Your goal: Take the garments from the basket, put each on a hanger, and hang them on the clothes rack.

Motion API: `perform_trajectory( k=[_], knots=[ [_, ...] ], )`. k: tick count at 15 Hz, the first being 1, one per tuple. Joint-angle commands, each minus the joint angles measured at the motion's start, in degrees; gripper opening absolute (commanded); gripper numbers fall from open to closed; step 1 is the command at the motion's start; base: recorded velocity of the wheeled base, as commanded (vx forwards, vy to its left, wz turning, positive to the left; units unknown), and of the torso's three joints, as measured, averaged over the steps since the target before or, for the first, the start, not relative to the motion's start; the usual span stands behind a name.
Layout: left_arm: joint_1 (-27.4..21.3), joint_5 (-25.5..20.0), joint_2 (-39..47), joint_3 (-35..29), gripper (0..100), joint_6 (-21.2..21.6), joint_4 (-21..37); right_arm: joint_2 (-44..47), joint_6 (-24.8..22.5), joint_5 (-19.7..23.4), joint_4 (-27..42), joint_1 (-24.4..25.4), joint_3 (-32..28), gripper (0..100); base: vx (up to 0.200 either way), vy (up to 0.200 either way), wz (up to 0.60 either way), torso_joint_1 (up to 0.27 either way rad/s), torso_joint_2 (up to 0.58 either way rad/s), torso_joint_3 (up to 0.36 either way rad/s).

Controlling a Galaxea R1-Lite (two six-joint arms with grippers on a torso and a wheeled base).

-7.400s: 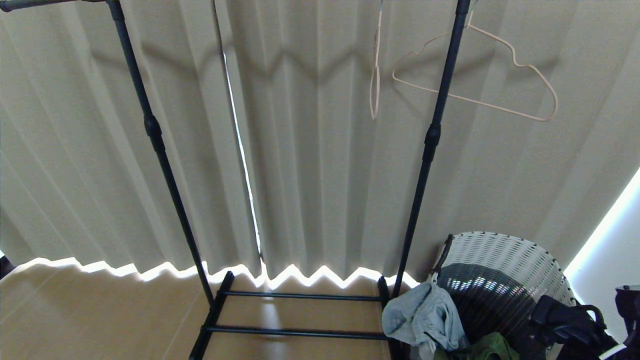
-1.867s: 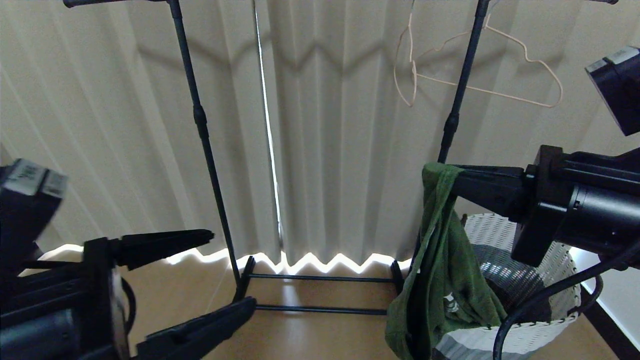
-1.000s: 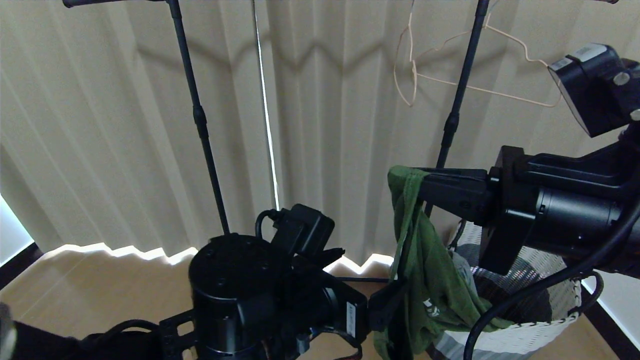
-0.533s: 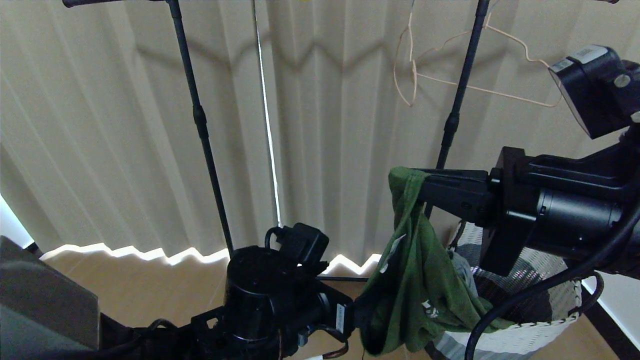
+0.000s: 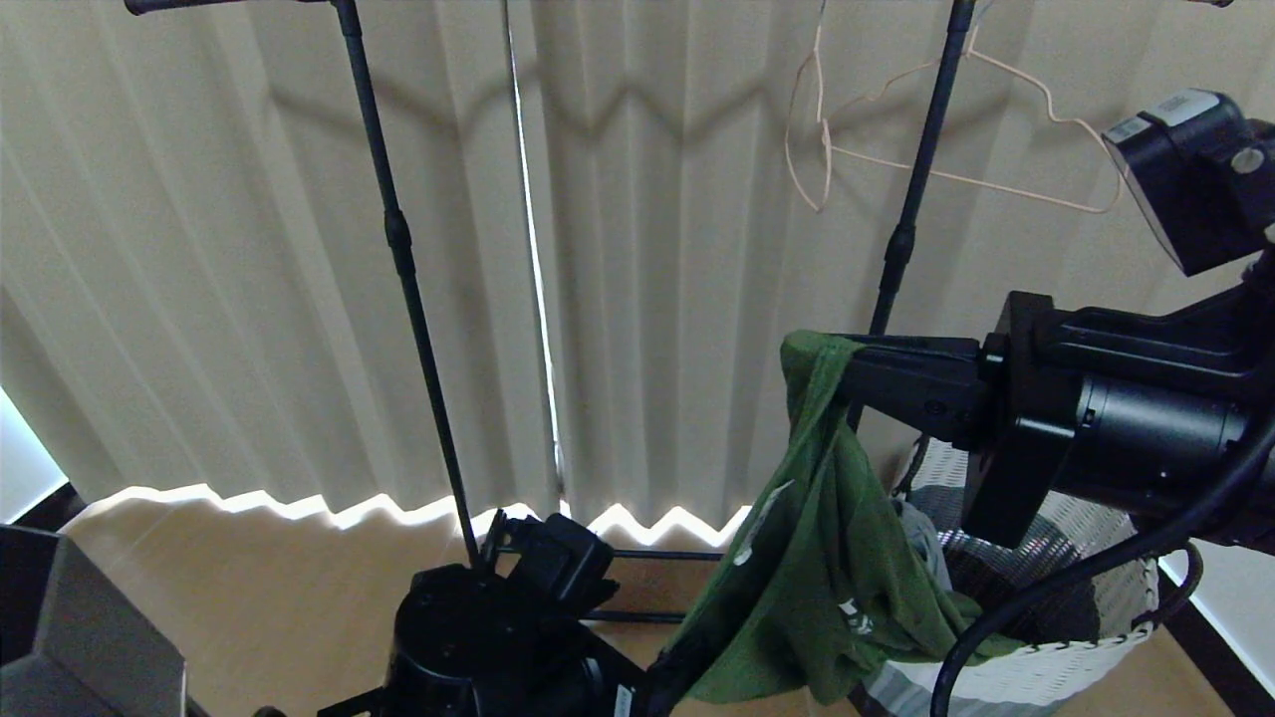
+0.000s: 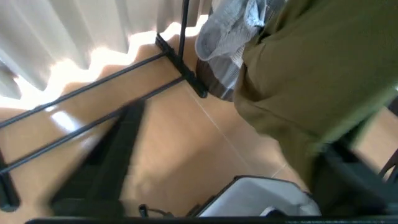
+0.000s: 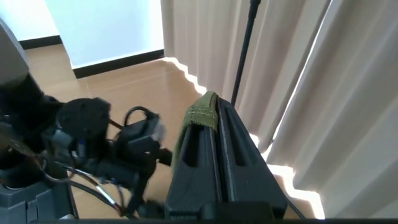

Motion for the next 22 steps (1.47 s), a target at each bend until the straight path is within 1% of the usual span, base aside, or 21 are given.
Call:
perform_trajectory(
  k=[1, 2, 3, 4, 5, 6, 7, 8, 9, 10, 11, 12, 13, 14, 16, 18, 19, 22],
  knots=[
    [0.0, 0.0, -2.4, 3.2, 0, 1.2, -2.4, -0.1, 0.0, 0.0, 0.0, -0.6, 0.1, 0, 0.0, 0.0, 0.0, 0.0, 0.0, 0.0],
    [0.7, 0.0, -5.5, 5.3, 0, 3.9, -5.8, -0.1, 0.0, -0.1, 0.0, -1.8, 0.1, 0, 0.0, 0.0, 0.0, 0.0, 0.0, 0.0],
    [1.8, -0.2, -8.1, 6.9, 0, 7.1, -8.0, -0.1, 0.0, -0.1, 0.0, -2.8, 0.3, 0, 0.0, 0.0, 0.0, 0.0, 0.0, 0.0],
    [3.6, -0.5, -11.4, 8.3, 0, 12.1, -10.1, -0.2, 0.0, 0.0, 0.0, -3.9, 0.5, 0, 0.0, 0.0, 0.0, 0.0, 0.0, 0.0],
    [6.3, -0.7, -14.2, 8.5, 0, 16.4, -10.1, -0.3, 0.0, 0.0, 0.0, -4.6, 0.5, 0, 0.0, 0.0, 0.0, 0.0, 0.0, 0.0],
    [9.2, -1.0, -16.8, 7.7, 0, 19.8, -9.8, -0.5, 0.1, 0.0, -0.1, -4.8, 0.6, 0, 0.0, 0.0, 0.0, 0.0, 0.0, 0.0],
    [11.8, -1.0, -19.6, 4.9, 0, 22.0, -7.3, -0.9, 0.1, 0.0, -0.1, -5.1, 0.6, 0, 0.0, 0.0, 0.0, 0.0, 0.0, 0.0],
    [13.6, -1.0, -23.5, 0.6, 0, 22.9, -1.1, -1.5, 0.0, 0.0, -0.1, -5.2, 0.6, 0, 0.0, 0.0, 0.0, 0.0, 0.0, 0.0],
    [14.4, -1.1, -28.3, -5.6, 0, 22.8, 9.3, -2.3, 0.0, 0.0, -0.1, -5.3, 0.5, 0, 0.0, 0.0, 0.0, 0.0, 0.0, 0.0],
    [14.4, -1.2, -33.1, -13.6, 0, 21.9, 22.6, -3.1, 0.0, 0.0, -0.1, -5.4, 0.5, 0, 0.0, 0.0, 0.0, 0.0, 0.0, 0.0],
    [14.5, -2.3, -35.7, -20.1, 0, 19.9, 33.1, -3.9, 0.0, 0.0, -0.1, -6.5, 0.6, 0, 0.0, 0.0, 0.0, 0.0, 0.0, 0.0],
    [14.6, -3.5, -36.8, -26.0, 0, 18.3, 40.2, -4.5, 0.0, 0.0, -0.1, -7.6, 0.6, 0, 0.0, 0.0, 0.0, 0.0, 0.0, 0.0],
    [15.3, -3.9, -36.8, -30.5, 0, 18.0, 43.8, -5.0, 0.0, 0.0, -0.1, -8.3, 0.4, 0, 0.0, 0.0, 0.0, 0.0, 0.0, 0.0],
    [17.0, -3.9, -36.1, -35.1, 0, 18.0, 45.6, -5.3, 0.0, 0.0, -0.1, -9.2, -0.1, 0, 0.0, 0.0, 0.0, 0.0, 0.0, 0.0],
    [17.5, -3.9, -33.2, -38.9, 0, 18.0, 45.9, -5.2, -0.1, 0.1, -0.5, -11.1, -1.5, 0, 0.0, 0.0, 0.0, 0.0, 0.0, 0.0],
    [17.5, -3.9, -32.1, -39.3, 0, 18.0, 46.7, -4.0, -0.2, 0.2, -3.3, -12.5, -2.9, 0, 0.0, 0.0, 0.0, 0.0, 0.0, 0.0],
    [17.5, -3.9, -32.1, -39.8, 0, 18.0, 48.0, -3.3, -0.2, 0.1, -4.2, -13.1, -3.2, 0, 0.0, 0.0, 0.0, 0.0, 0.0, 0.0],
    [17.3, -3.9, -32.1, -39.5, 0, 16.6, 49.3, -2.2, -0.2, 0.1, -4.6, -14.0, -2.8, 0, 0.0, 0.0, 0.0, 0.0, 0.0, 0.0]
  ],
)
